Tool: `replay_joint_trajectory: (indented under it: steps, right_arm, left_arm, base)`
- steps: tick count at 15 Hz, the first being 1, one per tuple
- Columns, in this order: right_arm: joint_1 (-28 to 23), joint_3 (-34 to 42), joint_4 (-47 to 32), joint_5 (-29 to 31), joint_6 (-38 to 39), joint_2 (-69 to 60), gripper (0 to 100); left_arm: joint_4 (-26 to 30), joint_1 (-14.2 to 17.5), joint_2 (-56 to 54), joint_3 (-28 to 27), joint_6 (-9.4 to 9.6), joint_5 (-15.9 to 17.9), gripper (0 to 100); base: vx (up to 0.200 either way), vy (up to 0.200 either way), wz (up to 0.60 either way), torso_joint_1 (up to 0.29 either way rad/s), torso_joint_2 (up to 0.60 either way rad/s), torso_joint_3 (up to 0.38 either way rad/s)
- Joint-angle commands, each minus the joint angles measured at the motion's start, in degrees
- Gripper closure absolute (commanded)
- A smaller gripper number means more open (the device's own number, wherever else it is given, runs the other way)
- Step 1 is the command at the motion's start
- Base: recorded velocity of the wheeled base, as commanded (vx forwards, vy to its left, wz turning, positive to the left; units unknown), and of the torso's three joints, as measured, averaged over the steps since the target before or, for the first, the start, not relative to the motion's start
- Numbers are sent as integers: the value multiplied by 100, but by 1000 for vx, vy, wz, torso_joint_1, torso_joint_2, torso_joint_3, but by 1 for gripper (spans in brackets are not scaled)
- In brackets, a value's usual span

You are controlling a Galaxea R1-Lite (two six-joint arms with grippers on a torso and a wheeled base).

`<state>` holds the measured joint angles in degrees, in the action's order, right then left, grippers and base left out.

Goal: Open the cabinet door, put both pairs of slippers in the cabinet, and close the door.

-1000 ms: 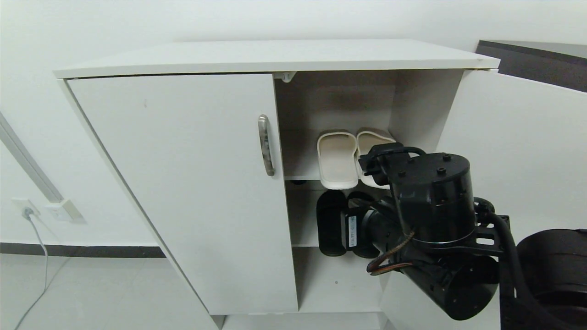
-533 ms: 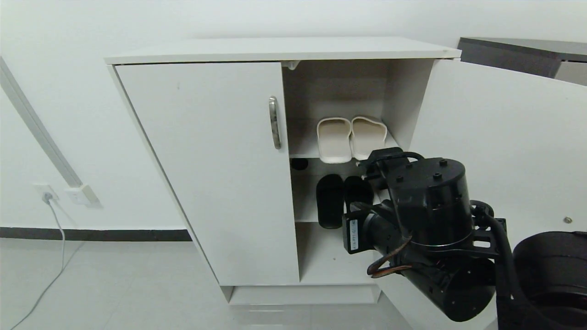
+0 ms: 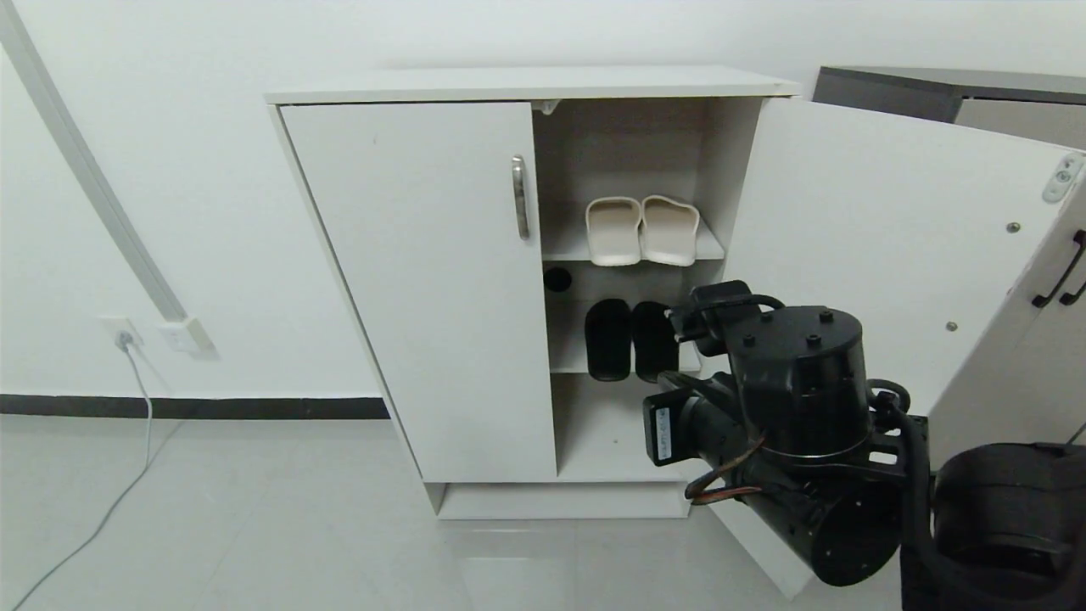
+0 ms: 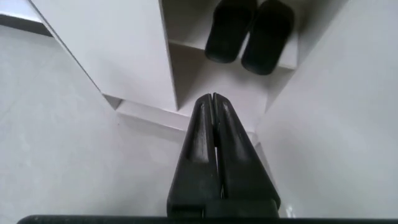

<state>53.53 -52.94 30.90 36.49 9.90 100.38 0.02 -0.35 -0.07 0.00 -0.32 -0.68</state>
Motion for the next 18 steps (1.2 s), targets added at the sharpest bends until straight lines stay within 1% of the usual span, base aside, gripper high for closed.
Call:
replay_joint_trajectory:
  steps: [1, 5, 14, 18]
  right_arm:
    - [-27, 153, 170, -1, -76, 96, 100]
    - [-88, 390, 496, -19, -260, 96, 100]
    - [-106, 399, 522, -28, -269, 149, 100]
    - [-106, 399, 513, -28, -269, 149, 100]
  left_arm:
    - [-2, 0, 7, 0, -3, -2, 100]
    - [-2, 0, 7, 0, -12, -11, 100]
    - [-2, 0, 7, 0, -21, -11, 100]
    - [-2, 0, 7, 0, -21, -11, 100]
  base:
    - [0, 0, 0, 0, 0, 0]
    - [0, 0, 0, 0, 0, 0]
    - [0, 0, 0, 0, 0, 0]
    - [0, 0, 0, 11, -205, -294]
